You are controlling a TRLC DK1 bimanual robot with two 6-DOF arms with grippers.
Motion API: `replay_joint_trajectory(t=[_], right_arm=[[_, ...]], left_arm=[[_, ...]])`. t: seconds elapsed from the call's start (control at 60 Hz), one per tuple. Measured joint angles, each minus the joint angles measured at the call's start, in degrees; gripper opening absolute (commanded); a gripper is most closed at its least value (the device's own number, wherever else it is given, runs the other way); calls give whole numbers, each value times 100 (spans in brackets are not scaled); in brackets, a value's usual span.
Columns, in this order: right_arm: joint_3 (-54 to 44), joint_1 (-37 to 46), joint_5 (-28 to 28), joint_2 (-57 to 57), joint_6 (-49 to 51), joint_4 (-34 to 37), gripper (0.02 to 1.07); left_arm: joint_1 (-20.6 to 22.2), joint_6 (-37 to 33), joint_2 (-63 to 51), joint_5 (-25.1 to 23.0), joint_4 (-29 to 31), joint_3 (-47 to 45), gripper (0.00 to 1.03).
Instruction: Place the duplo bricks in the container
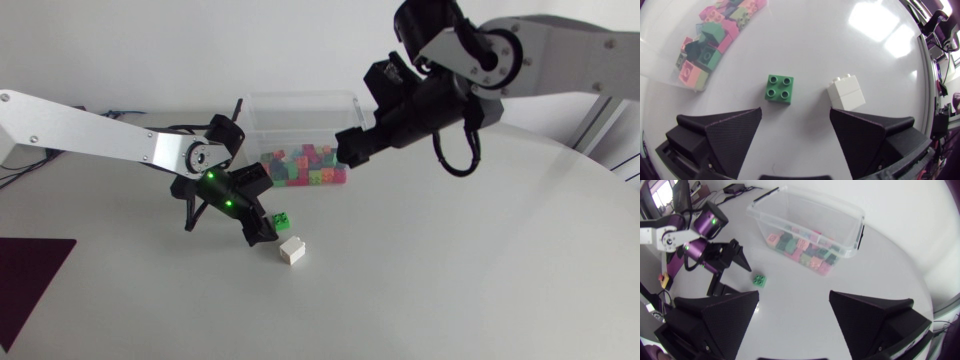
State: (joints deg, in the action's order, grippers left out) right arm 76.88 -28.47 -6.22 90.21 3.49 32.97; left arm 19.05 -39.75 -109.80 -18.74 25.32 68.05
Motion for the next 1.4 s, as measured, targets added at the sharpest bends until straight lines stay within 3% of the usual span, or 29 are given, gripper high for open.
replay_joint_trajectory(t=[0.467, 0.567, 0.683, 0.733, 1.05, 1.4], right_arm=[[-1565, -535, -68, -892, 278, -203, 103], [-1762, -610, -66, -896, 302, -243, 103], [-1939, -756, -68, -901, 302, -315, 103], [-1974, -809, -66, -901, 299, -323, 103], [-1985, -1161, -66, -511, 299, -669, 102], [-1569, -1333, -66, 411, 299, -734, 102]], left_arm=[[39, -85, -664, -31, -385, 437, 86], [57, -85, -835, -33, -409, 605, 70], [61, -85, -979, -31, -426, 715, 27], [61, -83, -1019, -31, -426, 769, 14], [2, -81, -922, -31, 190, 964, 12], [-284, 85, 433, -238, 981, 1307, 12]])
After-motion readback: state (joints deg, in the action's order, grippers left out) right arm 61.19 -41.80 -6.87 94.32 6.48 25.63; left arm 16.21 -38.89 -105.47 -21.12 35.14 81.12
